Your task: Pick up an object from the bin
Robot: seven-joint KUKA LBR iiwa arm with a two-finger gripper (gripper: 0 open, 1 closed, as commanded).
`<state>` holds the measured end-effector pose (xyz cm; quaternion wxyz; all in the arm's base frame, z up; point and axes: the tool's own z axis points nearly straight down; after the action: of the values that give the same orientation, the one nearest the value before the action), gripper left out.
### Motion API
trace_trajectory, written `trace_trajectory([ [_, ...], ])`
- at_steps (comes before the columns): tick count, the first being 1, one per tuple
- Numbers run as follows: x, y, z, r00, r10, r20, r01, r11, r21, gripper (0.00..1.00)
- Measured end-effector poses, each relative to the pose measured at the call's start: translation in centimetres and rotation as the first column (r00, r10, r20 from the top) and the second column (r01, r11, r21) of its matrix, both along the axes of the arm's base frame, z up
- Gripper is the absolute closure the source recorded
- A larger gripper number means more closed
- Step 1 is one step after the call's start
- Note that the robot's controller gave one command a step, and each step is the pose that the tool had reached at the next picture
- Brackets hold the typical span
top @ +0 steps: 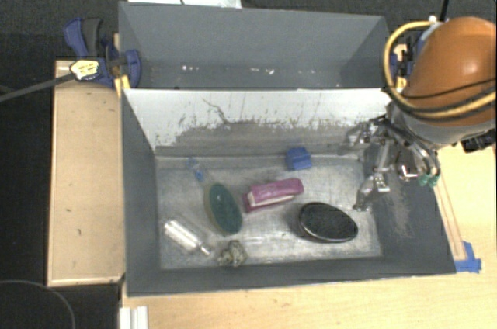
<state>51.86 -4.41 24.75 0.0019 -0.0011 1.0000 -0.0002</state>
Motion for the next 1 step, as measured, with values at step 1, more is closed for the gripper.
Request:
trace_trajectory([
  [1, -3.1, 0.71, -14.52, 0.957, 0.289, -0.008, -0.289, 0.957, 0.003, 0.0],
])
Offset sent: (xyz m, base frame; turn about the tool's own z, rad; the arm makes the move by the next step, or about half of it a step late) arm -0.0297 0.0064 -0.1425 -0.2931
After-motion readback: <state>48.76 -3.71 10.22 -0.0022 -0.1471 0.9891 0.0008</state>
